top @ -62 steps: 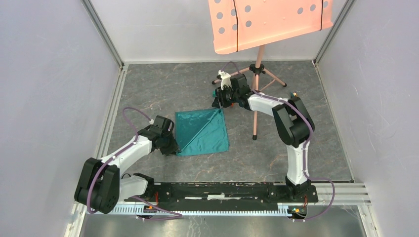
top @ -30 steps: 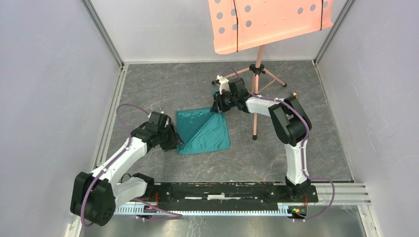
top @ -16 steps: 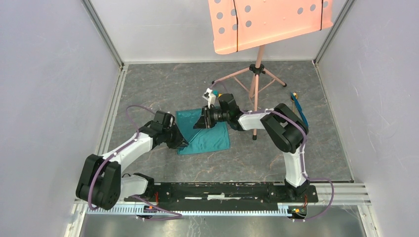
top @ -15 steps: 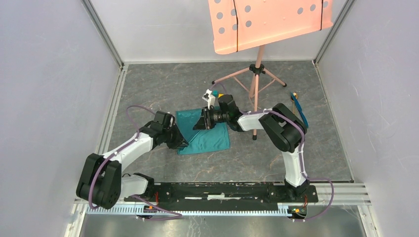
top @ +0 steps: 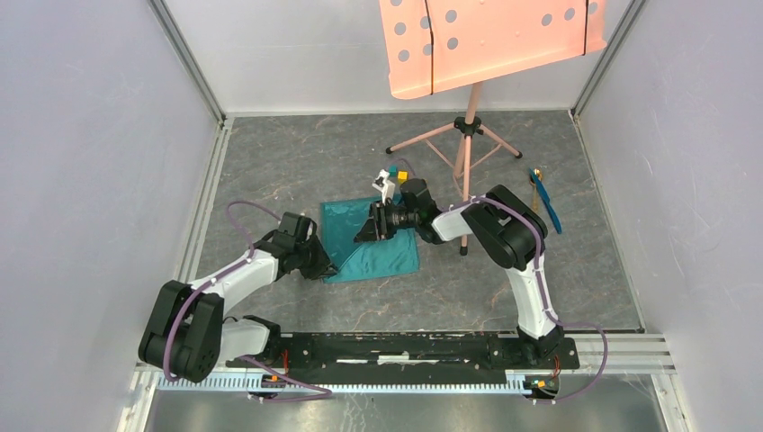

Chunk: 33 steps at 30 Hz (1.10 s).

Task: Fold the napkin into a case and place the utensils inside
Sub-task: Smooth out the upper triangle-folded napkin at the center of the board.

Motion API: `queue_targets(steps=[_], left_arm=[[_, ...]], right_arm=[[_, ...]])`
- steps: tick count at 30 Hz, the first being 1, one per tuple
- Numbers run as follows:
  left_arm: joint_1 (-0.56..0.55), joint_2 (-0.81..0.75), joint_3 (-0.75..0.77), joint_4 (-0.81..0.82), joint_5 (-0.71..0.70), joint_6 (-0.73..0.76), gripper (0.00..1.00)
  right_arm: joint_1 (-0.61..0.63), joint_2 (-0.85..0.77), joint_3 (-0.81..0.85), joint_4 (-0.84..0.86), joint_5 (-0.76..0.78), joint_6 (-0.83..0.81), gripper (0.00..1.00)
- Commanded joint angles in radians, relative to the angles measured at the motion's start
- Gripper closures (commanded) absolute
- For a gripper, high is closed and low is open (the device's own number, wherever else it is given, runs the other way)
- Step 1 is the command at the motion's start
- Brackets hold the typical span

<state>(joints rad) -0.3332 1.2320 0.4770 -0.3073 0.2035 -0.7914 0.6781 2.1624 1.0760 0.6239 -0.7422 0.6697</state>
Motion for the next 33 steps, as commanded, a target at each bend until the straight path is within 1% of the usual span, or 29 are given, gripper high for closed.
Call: queue_targets(steps=[1, 8, 15, 17, 19, 21, 24, 27, 31, 33], left_arm=[[0.005, -0.006, -0.041, 0.016, -0.049, -0.025, 0.84], [0.006, -0.015, -0.044, 0.006, -0.056, -0.017, 0.85], [0.005, -0.022, -0.045, -0.001, -0.059, -0.013, 0.86], [0.005, -0.026, -0.038, -0.007, -0.055, -0.010, 0.86], [0.007, -0.035, -0.027, -0.015, -0.044, -0.006, 0.86], [0.006, -0.053, -0.013, -0.024, -0.031, -0.005, 0.86], [0.005, -0.080, 0.024, -0.053, -0.006, 0.002, 0.80], [0.005, -0.112, 0.065, -0.081, 0.022, 0.005, 0.70], [0.007, -0.156, 0.132, -0.129, 0.030, 0.023, 0.60], [0.012, -0.171, 0.164, -0.155, 0.008, 0.047, 0.53]], right_arm=[[-0.054, 0.013, 0.030, -0.024, 0.018, -0.071, 0.52], [-0.144, 0.017, 0.071, -0.107, 0.024, -0.146, 0.50], [-0.216, 0.054, 0.183, -0.232, 0.047, -0.238, 0.48], [-0.226, 0.052, 0.214, -0.284, 0.074, -0.279, 0.47], [-0.228, 0.046, 0.266, -0.375, 0.108, -0.339, 0.46], [-0.226, 0.032, 0.310, -0.432, 0.110, -0.367, 0.44], [-0.218, -0.018, 0.326, -0.500, 0.115, -0.388, 0.42], [-0.189, -0.086, 0.323, -0.575, 0.149, -0.413, 0.40], [-0.133, -0.196, 0.280, -0.674, 0.239, -0.449, 0.38], [-0.098, -0.254, 0.264, -0.752, 0.356, -0.515, 0.37]])
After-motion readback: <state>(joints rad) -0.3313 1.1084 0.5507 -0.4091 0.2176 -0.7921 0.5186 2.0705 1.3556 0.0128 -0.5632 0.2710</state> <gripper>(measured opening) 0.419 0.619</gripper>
